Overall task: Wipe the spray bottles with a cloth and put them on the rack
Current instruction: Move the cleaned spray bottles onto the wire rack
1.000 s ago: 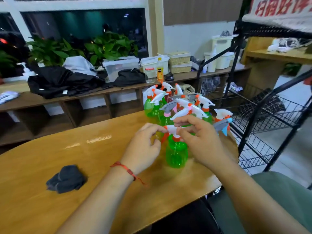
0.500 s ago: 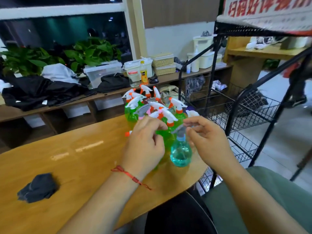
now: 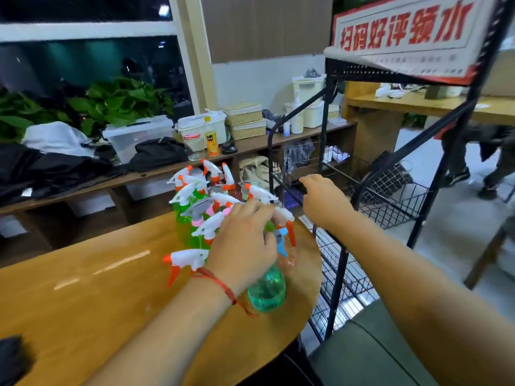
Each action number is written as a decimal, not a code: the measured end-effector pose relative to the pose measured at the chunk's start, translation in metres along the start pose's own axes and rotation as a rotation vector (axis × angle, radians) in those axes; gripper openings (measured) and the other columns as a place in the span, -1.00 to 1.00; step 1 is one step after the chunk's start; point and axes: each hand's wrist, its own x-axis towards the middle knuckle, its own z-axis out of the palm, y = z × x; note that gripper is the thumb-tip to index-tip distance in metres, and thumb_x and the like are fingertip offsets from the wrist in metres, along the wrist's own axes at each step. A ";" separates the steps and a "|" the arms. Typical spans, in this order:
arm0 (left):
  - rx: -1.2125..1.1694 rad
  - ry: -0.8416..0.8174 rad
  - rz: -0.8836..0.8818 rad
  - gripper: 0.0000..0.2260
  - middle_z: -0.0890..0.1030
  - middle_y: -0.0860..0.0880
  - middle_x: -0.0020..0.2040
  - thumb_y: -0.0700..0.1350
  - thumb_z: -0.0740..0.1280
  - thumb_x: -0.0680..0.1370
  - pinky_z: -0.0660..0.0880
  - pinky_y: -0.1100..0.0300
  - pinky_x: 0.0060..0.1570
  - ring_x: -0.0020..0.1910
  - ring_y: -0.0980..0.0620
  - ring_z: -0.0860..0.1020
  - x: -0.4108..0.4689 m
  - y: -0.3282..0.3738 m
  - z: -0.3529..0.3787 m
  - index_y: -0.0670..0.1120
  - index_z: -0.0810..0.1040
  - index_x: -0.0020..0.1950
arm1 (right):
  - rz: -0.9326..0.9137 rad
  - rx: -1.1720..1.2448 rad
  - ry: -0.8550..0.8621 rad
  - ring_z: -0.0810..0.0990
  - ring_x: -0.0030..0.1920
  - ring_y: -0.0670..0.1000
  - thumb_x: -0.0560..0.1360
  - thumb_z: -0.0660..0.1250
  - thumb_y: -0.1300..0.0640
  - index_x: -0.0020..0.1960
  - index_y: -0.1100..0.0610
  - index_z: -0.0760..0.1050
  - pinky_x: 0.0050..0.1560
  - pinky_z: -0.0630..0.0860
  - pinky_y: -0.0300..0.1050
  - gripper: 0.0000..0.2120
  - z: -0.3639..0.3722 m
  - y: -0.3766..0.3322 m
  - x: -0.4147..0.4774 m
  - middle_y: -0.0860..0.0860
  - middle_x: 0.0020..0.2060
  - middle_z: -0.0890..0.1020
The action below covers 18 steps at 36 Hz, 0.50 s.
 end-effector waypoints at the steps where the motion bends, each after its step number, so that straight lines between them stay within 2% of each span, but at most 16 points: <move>1: 0.012 -0.001 0.001 -0.70 0.53 0.07 0.07 -0.14 0.17 0.44 0.47 -0.06 0.14 0.11 -0.04 0.42 0.004 -0.002 -0.002 0.06 0.60 0.05 | 0.034 -0.030 -0.037 0.37 0.46 0.28 0.64 0.23 0.26 0.54 0.22 0.35 0.42 0.43 0.21 -0.54 0.002 0.002 0.009 0.20 0.49 0.41; 7: 0.081 -0.046 0.000 -0.73 0.51 0.10 0.10 -0.17 0.24 0.51 0.45 -0.03 0.23 0.15 -0.03 0.43 0.030 -0.019 -0.013 0.08 0.60 0.14 | 0.163 -0.144 -0.189 0.53 0.28 0.36 0.64 0.28 0.17 0.40 0.28 0.32 0.20 0.52 0.23 -0.62 0.021 0.015 0.032 0.28 0.31 0.47; 10: 0.088 -0.091 -0.030 -0.68 0.50 0.12 0.10 -0.08 0.17 0.48 0.49 -0.08 0.19 0.15 -0.04 0.43 0.039 -0.024 -0.016 0.12 0.58 0.14 | 0.196 -0.109 -0.114 0.59 0.17 0.31 0.61 0.25 0.27 0.27 0.22 0.38 0.07 0.56 0.16 -0.75 0.032 0.025 0.033 0.22 0.20 0.53; 14: 0.122 -0.154 -0.020 -0.72 0.50 0.13 0.11 -0.12 0.24 0.53 0.47 -0.08 0.22 0.14 -0.04 0.42 0.045 -0.033 -0.017 0.15 0.55 0.16 | 0.222 -0.030 -0.018 0.62 0.05 0.24 0.56 0.24 0.34 0.17 0.15 0.48 -0.01 0.60 0.12 -0.77 0.036 0.033 0.027 0.13 0.08 0.61; 16: 0.139 -0.177 -0.020 -0.73 0.49 0.13 0.12 -0.16 0.27 0.56 0.46 -0.07 0.23 0.15 -0.03 0.43 0.046 -0.035 -0.018 0.15 0.55 0.18 | 0.242 -0.026 -0.002 0.62 0.01 0.21 0.55 0.20 0.35 0.20 0.12 0.49 -0.09 0.59 0.08 -0.72 0.034 0.033 0.021 0.12 0.06 0.63; 18: 0.149 -0.200 -0.018 -0.73 0.49 0.13 0.13 -0.16 0.28 0.57 0.47 -0.07 0.23 0.17 -0.03 0.43 0.048 -0.036 -0.018 0.14 0.54 0.20 | 0.254 -0.044 -0.002 0.62 -0.01 0.20 0.56 0.18 0.35 0.35 0.07 0.48 -0.18 0.53 0.02 -0.58 0.034 0.033 0.015 0.10 0.08 0.65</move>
